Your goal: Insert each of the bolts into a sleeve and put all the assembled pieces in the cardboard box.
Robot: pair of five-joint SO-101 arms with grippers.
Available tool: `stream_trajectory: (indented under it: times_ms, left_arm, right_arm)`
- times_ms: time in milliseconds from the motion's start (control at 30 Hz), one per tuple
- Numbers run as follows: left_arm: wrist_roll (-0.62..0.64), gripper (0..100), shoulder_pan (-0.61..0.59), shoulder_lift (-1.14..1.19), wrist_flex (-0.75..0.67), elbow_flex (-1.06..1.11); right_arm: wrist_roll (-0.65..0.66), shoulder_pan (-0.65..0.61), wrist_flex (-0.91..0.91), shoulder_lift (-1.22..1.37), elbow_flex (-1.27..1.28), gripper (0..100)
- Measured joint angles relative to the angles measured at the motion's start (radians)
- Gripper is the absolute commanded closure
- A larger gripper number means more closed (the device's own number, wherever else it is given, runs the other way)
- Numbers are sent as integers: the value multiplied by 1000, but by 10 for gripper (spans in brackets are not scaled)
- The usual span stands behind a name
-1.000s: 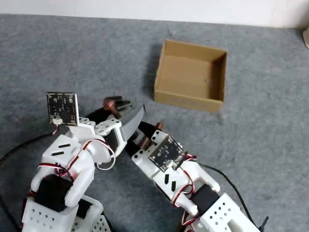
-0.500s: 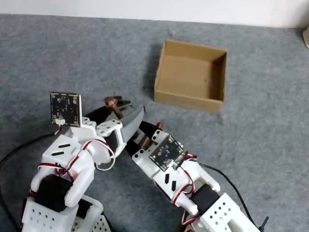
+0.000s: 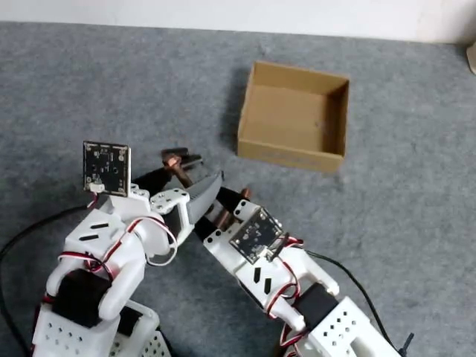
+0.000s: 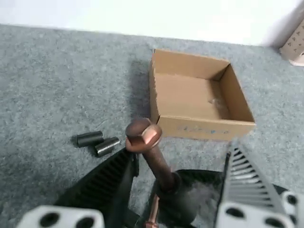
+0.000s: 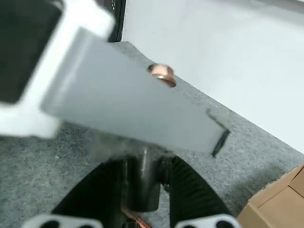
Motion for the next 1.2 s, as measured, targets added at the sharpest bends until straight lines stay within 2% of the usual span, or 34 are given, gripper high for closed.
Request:
stream_trajectory:
  times_ms: [533, 933, 1200]
  left_arm:
    - [-46, 722, -8, -6, 3, -23]
    - [-46, 722, 61, -2, 3, -8]
    - [-46, 720, 71, -3, 81, 2]
  right_arm:
    - [0, 0, -2, -6, -2, 993]
    - [0, 3, 0, -6, 0, 993]
    - [0, 40, 0, -5, 0, 993]
